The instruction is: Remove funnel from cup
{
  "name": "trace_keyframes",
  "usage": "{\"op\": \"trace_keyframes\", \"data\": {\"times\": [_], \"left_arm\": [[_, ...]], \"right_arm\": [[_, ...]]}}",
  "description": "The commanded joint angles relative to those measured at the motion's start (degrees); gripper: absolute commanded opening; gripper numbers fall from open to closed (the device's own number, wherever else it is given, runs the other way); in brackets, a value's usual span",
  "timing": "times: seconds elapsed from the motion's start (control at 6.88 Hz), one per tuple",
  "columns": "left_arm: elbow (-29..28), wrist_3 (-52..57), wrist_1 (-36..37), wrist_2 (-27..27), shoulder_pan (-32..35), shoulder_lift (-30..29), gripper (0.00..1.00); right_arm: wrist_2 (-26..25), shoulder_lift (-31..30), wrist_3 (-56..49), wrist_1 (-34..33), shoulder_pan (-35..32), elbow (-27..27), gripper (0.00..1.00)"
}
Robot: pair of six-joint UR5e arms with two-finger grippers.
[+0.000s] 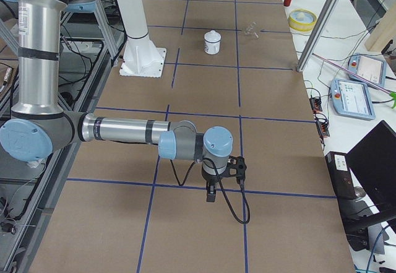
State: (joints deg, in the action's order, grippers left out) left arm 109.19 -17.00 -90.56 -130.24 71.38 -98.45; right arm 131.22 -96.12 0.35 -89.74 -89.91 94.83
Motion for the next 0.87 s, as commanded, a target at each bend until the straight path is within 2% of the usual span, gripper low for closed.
{"op": "trace_keyframes", "data": {"times": [0.0, 0.15, 0.44, 0.73], "left_arm": [[-6.8, 21.2, 0.3, -1.0, 11.3, 7.3, 1.0], [-11.1, 28.2, 0.2, -1.0, 15.6, 8.7, 1.0], [-19.2, 29.8, 0.4, -1.1, 18.6, 8.8, 1.0], [-19.5, 30.1, 2.5, -1.1, 22.2, 8.7, 1.0]], "right_arm": [[0.0, 0.1, 0.0, 0.0, 0.0, 0.1, 1.0], [0.0, 0.1, 0.0, 0.0, 0.0, 0.0, 1.0], [0.0, 0.1, 0.0, 0.0, 0.0, 0.0, 1.0], [0.0, 0.0, 0.0, 0.0, 0.0, 0.1, 1.0]]}}
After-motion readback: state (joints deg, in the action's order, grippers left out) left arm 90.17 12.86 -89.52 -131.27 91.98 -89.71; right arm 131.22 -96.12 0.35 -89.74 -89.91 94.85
